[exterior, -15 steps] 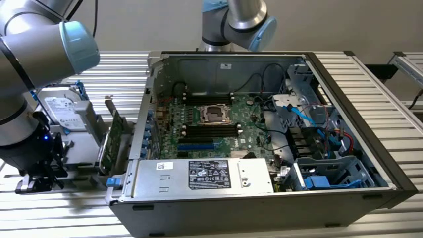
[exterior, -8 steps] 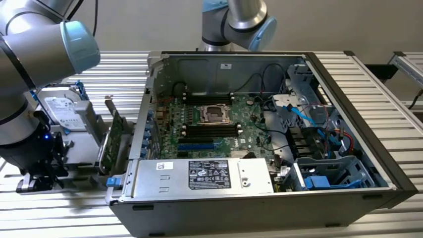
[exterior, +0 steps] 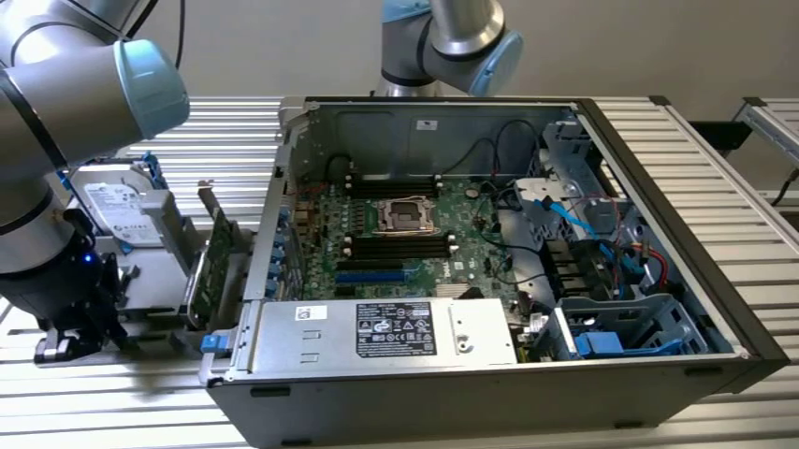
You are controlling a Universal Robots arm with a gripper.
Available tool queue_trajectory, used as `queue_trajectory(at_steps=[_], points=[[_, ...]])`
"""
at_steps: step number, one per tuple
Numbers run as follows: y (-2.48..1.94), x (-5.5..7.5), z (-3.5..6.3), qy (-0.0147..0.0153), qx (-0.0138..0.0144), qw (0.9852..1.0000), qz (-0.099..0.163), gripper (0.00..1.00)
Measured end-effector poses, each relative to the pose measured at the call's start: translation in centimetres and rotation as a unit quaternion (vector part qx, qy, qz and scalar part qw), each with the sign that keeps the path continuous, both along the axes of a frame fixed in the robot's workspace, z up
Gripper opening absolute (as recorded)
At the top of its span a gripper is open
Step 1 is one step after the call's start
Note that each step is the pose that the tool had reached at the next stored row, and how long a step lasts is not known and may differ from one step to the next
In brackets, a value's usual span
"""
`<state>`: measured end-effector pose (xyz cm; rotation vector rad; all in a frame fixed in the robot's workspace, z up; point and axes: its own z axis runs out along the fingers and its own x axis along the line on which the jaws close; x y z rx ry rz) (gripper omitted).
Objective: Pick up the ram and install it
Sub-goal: 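Pick up the ram and move it above insertion slot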
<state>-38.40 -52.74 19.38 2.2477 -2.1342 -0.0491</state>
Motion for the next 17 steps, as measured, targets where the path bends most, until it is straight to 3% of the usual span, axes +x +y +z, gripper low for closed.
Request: queue_trajectory(at_steps=[6, 7, 17], points=[[0.00, 0.00, 0.00, 0.0000, -0.0011, 1.0000, 0.000, 0.19], [0.00, 0.00, 0.00, 0.0000, -0.0012, 1.0000, 0.000, 0.14], [0.00, 0.00, -0.02, 0.0000, -0.0016, 1.0000, -0.001, 0.14]])
